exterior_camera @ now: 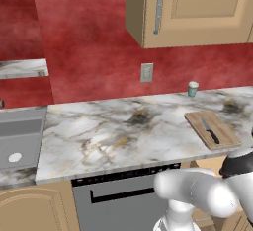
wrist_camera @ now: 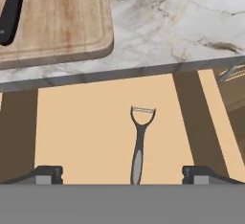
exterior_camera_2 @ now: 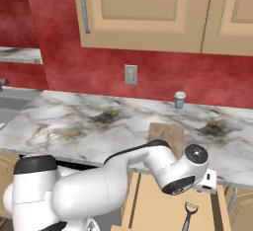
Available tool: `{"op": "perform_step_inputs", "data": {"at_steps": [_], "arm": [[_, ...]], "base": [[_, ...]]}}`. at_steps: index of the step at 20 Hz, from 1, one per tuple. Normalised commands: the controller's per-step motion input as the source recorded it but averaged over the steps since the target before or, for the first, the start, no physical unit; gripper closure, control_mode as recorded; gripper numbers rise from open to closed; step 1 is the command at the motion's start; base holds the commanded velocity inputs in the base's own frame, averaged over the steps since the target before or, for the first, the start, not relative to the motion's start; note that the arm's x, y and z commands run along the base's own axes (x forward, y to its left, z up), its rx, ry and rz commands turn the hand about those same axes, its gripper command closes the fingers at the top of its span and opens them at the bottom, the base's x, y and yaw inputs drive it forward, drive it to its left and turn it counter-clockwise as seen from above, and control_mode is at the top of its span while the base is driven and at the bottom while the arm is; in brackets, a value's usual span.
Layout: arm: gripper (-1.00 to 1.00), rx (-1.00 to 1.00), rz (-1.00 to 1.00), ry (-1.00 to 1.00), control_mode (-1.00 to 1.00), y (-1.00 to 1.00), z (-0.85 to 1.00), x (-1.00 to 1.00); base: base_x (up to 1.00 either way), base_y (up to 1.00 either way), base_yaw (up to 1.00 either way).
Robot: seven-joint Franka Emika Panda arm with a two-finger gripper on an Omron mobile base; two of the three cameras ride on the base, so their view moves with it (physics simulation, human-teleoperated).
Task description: Open the drawer on the right and place the cutting tools on the cutting board.
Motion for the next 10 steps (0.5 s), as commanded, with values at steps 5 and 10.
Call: {"op": "perform_step_inputs", "data": {"at_steps": [5,10], "arm": [[-1.00,0.00,0.00,0.06,-1.00,-0.19,-0.18,0.00],[-1.00,0.00,0.00,0.11,-1.00,-0.11,-0.45,-0.12]], "base": [[0.00,0.00,0.00],[0.00,0.00,0.00]]}}
